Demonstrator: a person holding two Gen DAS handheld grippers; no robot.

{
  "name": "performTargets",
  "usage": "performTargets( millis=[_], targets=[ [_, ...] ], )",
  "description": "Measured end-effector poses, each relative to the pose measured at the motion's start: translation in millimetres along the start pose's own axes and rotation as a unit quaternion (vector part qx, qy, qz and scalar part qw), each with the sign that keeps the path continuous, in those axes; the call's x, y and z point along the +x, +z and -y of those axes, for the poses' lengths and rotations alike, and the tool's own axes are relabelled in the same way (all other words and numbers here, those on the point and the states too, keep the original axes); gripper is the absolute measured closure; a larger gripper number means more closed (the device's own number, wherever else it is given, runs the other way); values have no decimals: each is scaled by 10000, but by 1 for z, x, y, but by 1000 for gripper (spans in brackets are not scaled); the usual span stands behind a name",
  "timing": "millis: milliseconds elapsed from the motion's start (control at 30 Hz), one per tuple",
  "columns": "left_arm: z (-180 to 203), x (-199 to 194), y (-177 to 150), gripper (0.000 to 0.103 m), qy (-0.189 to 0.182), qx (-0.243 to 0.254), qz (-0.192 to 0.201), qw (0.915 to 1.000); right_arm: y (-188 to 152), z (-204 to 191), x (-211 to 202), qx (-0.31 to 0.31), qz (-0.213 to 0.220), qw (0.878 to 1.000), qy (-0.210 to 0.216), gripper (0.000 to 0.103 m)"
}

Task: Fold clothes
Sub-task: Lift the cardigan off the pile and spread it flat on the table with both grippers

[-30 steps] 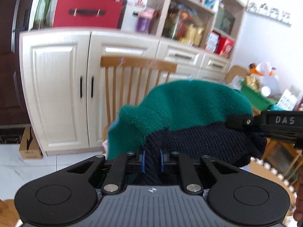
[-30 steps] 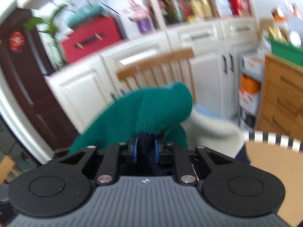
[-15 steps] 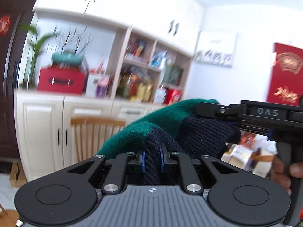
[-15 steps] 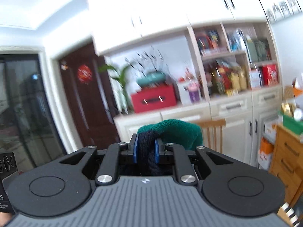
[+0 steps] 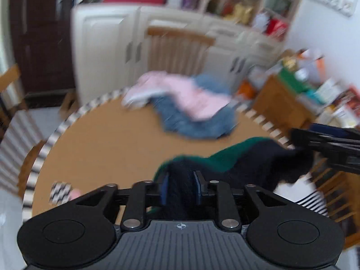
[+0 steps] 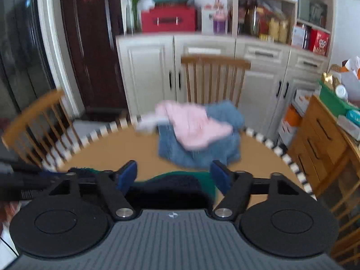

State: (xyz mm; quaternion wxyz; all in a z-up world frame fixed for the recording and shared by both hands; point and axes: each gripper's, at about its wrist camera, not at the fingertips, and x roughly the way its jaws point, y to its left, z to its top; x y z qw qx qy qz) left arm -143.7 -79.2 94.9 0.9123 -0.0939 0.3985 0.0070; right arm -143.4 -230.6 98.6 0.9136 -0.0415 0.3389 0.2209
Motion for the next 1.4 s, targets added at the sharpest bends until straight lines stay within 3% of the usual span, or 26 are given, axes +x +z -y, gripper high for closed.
performTargets(
  millis=[67,100,200,267,300,333,400,467,567,600,633,667,700,733,867,967,1100,1133,1233,1333,1400],
  targets=[
    [-17,8,-25,68,192,271,188,9993,-40,10,-4,122,15,9999,118,32],
    [-24,8,-37,58,226,455,305,9982,-62,14,-10,217,3,9995,246,31],
    [-31,-2,-79,53,-453,905,297,9944,-127,17,-19,366,-327,9973,549,29],
    [-22,-11,-116,47,-929,1350,255,9861,-169,14,-29,413,-564,9961,536,29],
    [-14,-16,-134,37,-1089,1612,257,9806,-189,11,-36,455,-632,9956,521,29],
    [-6,-10,-147,26,-980,1890,292,9766,-208,8,-41,482,-705,9951,494,28],
    [12,2,-171,19,-758,2441,363,9661,-236,3,-41,485,-909,9938,425,24],
    [29,14,-196,19,-533,2983,433,9520,-254,-2,-35,438,-1073,9923,445,23],
    [55,31,-233,21,-193,3775,535,9243,-270,-12,-26,272,-1208,9919,289,25],
    [63,38,-245,33,-100,4008,557,9144,-273,-13,-22,341,-1250,9912,267,30],
    [60,52,-240,57,-400,3789,396,9237,-276,-14,-18,424,-1293,9904,251,57],
    [56,58,-234,70,-715,3442,140,9361,-277,-10,-14,720,-1353,9877,317,82],
    [49,65,-220,84,-873,3071,-55,9476,-278,-6,-11,1015,-1412,9840,382,83],
    [46,66,-215,91,-931,2857,-114,9537,-278,-2,-8,1299,-1463,9797,444,90],
    [17,42,-188,94,-1466,1709,-96,9743,-259,10,-32,1792,-1070,9757,673,94],
    [-12,-12,-161,95,-1877,953,288,9772,-221,19,-68,1695,-608,9795,908,94],
    [-52,-97,-99,95,-2234,227,1378,9647,-148,46,-96,1527,-29,9844,870,93],
    [-59,-106,-78,94,-2192,142,1570,9629,-127,53,-93,1477,63,9859,781,94],
    [-84,-104,-18,94,-1586,-177,1799,9707,-65,76,-84,1326,338,9893,514,94],
    [-121,-48,33,93,-644,-715,1451,9847,-19,109,-35,1319,289,9908,-77,93],
    [-145,7,57,86,-8,-695,1044,9921,-6,122,15,1468,73,9872,-617,83]
  ],
)
